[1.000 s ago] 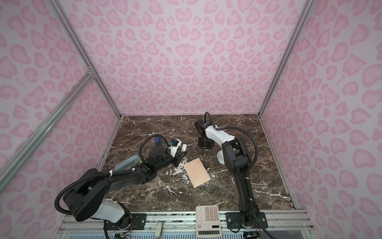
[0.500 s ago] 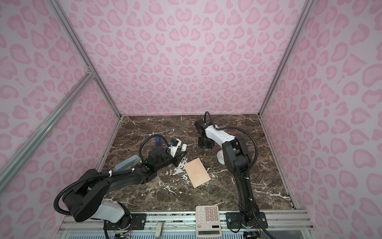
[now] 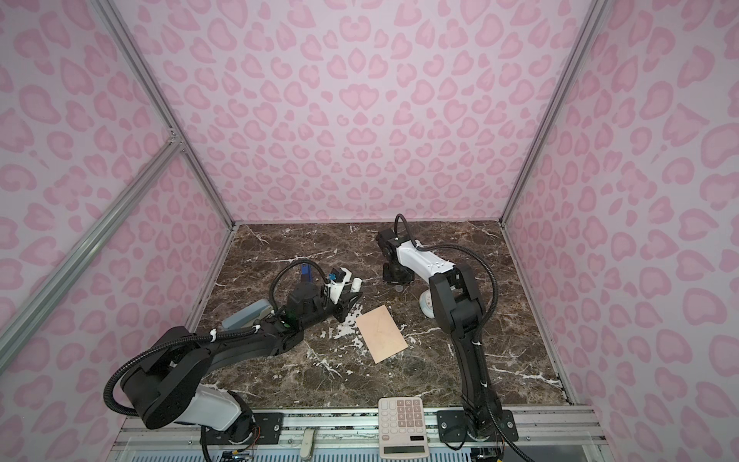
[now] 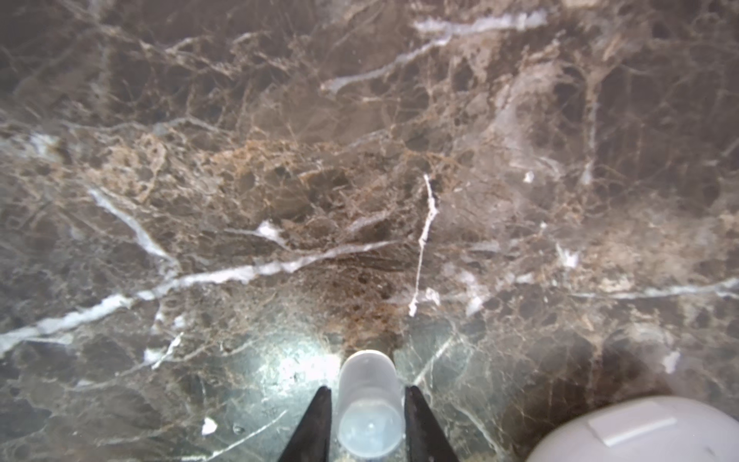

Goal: Place the letter into the envelope and seal it
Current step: 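Lift the clear cap with the right gripper toward the glue stick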

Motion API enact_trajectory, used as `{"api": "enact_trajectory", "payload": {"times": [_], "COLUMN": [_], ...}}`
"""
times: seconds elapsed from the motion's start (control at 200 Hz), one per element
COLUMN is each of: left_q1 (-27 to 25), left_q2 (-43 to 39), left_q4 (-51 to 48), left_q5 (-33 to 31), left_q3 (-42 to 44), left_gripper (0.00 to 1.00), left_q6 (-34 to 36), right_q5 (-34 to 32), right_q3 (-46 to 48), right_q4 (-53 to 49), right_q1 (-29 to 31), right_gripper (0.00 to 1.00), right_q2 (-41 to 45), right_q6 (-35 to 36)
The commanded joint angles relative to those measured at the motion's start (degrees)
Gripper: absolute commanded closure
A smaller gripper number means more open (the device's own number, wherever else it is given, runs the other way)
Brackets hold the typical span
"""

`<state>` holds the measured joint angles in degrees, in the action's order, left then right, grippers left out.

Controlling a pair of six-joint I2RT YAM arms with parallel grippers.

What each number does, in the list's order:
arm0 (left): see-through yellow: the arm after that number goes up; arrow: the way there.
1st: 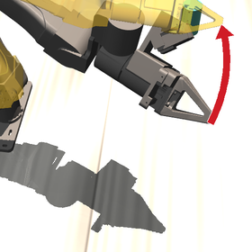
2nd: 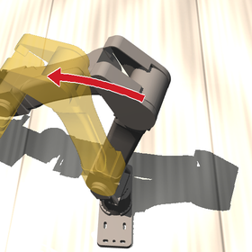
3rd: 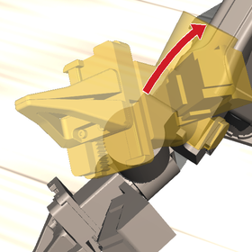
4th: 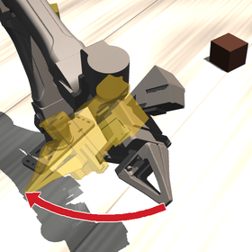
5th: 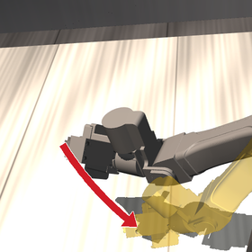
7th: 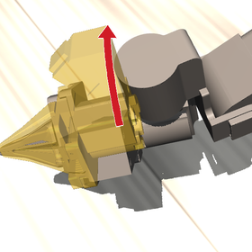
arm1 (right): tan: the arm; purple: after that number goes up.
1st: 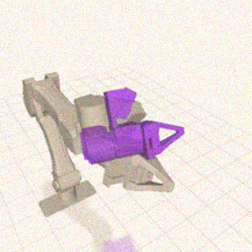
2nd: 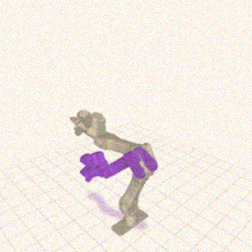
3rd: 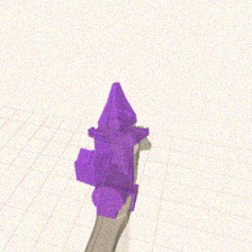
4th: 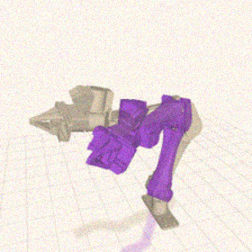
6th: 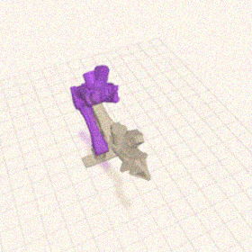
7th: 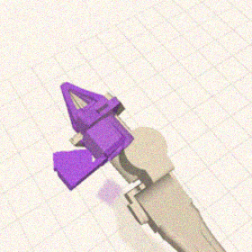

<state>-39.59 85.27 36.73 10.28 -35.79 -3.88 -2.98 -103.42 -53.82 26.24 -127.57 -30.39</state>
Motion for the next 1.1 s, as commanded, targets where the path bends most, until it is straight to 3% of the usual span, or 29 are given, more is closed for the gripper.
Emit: {"api": "enact_trajectory", "payload": {"times": [0.0,0.58,0.81,1.095], "left_q1": [0.1,0.2,0.2,-0.7], "left_q2": [0.0,-0.7,-4.0,-10.5], "left_q4": [1.2,-0.3,-3.0,-0.9], "left_q5": [0.1,-0.4,-2.6,-4.4], "left_q3": [-0.3,-0.2,0.8,6.1], "left_gripper": [0.95,0.95,0.96,0.96], "left_q6": [0.7,2.0,4.1,10.8], "right_q5": [-0.5,-0.6,2.1,13.5], "right_q3": [-0.3,-0.7,1.7,7.9], "right_q4": [-0.5,-2.0,-6.0,-9.8], "right_q1": [0.0,0.3,1.7,5.6], "right_gripper": [0.67,0.73,0.74,0.74], "right_q2": [-0.8,3.8,15.0,32.9], "right_q6": [0.3,0.8,3.8,9.5]}}
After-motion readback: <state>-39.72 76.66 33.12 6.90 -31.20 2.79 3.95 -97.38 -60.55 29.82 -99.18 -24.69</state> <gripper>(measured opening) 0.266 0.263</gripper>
